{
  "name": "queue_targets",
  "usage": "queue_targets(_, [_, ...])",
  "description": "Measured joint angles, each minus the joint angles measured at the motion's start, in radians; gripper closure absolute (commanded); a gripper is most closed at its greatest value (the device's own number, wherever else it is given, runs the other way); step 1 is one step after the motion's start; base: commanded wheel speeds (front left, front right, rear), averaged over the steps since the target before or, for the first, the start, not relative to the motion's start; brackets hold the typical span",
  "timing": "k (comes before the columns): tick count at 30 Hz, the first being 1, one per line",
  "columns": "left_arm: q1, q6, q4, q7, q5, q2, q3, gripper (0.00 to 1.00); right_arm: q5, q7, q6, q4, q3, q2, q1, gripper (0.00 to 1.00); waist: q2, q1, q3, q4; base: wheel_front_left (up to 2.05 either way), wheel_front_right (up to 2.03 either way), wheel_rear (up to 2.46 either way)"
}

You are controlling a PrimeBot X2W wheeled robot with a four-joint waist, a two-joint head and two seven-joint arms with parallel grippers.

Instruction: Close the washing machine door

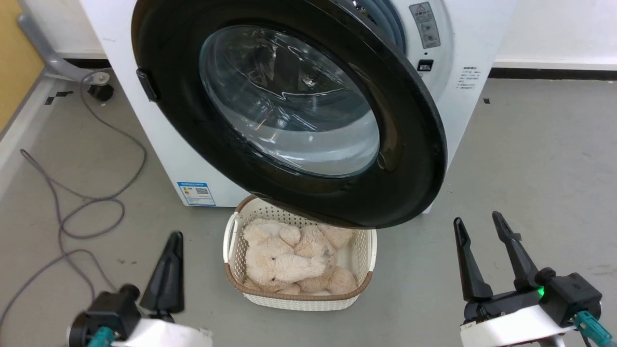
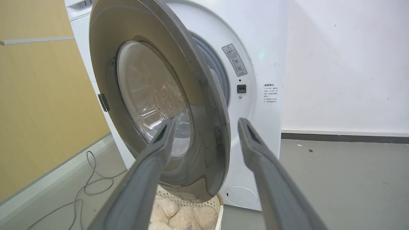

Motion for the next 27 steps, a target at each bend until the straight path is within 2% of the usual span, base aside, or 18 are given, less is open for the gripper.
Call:
queue_targets(7, [0.016,-0.067,0.038,0.0,0.066,-0.065,0.04,0.0,-0.002,0.0,0.0,0.024,-0.001,0.0,0.004,0.0,0.0,0.0,0.007,0.015,0.0,0.0,0.0])
queue_targets(15, [-0.003,-0.11,0.062,0.0,0.104,-0.108,0.065,0.0,-0.017,0.0,0.0,0.07,-0.004,-0.001,0.004,0.0,0.0,0.0,0.015,0.037,0.0,0.0,0.0])
queue_targets(17, [-0.007,-0.116,0.063,0.0,0.112,-0.117,0.071,0.0,-0.02,0.0,0.0,0.071,-0.004,-0.004,0.004,1.0,0.0,0.0,0.02,0.043,0.0,0.0,0.0])
queue_targets(21, [-0.012,-0.127,0.064,0.0,0.121,-0.129,0.074,0.0,-0.016,0.0,0.0,0.067,0.026,-0.029,-0.002,1.0,0.0,0.0,0.036,0.058,0.0,0.0,0.0])
queue_targets(27, [-0.04,-0.136,0.063,0.0,0.137,-0.139,0.072,0.0,-0.014,0.0,0.0,0.071,0.103,-0.117,-0.061,1.0,0.0,0.0,0.074,0.089,0.0,0.0,0.0])
